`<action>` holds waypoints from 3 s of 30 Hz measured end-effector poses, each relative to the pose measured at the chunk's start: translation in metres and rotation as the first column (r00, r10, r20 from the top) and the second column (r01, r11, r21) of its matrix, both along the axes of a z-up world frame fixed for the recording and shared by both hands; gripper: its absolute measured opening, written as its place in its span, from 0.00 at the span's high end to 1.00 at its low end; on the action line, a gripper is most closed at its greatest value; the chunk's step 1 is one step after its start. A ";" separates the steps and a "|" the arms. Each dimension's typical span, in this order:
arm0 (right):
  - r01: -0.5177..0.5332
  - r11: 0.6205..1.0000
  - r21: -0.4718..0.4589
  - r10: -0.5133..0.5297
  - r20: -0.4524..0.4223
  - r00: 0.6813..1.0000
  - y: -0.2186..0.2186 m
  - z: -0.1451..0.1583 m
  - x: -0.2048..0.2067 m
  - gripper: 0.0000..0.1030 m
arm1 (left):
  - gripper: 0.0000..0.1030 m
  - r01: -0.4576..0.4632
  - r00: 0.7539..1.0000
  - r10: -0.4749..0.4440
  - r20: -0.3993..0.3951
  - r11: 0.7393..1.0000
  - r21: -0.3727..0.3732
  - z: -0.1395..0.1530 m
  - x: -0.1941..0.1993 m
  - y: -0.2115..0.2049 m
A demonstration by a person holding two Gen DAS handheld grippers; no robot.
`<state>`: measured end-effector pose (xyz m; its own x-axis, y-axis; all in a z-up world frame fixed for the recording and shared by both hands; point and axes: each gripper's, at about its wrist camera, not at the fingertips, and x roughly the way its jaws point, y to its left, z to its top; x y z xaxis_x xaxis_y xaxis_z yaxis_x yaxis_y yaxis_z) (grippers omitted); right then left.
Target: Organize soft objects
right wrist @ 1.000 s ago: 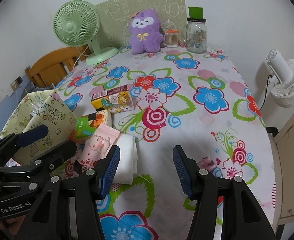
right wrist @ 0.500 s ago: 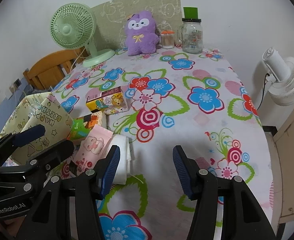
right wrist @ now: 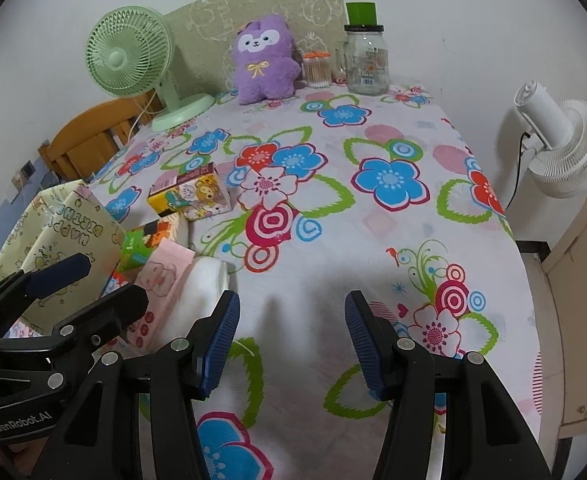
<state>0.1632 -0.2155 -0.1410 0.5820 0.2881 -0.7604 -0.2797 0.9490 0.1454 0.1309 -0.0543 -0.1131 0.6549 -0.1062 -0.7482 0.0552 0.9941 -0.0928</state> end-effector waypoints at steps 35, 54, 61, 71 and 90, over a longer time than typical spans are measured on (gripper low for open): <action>-0.057 0.998 -0.016 0.055 -0.066 0.996 0.022 -0.031 0.019 0.43 | 0.63 0.020 0.996 -0.020 -0.087 1.000 0.002 -0.031 0.013 0.006; -0.069 0.997 -0.018 0.068 -0.066 0.996 0.026 -0.031 0.020 0.43 | 0.63 0.022 0.997 -0.021 -0.072 1.000 0.016 -0.031 0.012 0.006; -0.081 0.996 -0.025 0.079 -0.067 0.995 0.032 -0.031 0.021 0.43 | 0.63 0.013 0.997 -0.012 -0.071 1.000 0.013 -0.031 0.011 0.009; -0.100 0.995 0.005 0.100 -0.055 0.993 0.029 -0.024 0.020 0.43 | 0.63 0.014 0.998 -0.014 -0.064 1.000 0.006 -0.029 0.008 0.010; -0.156 0.985 0.080 0.162 -0.074 0.984 0.034 -0.023 0.021 0.43 | 0.63 0.006 1.000 -0.007 -0.031 1.000 -0.018 -0.017 -0.003 0.015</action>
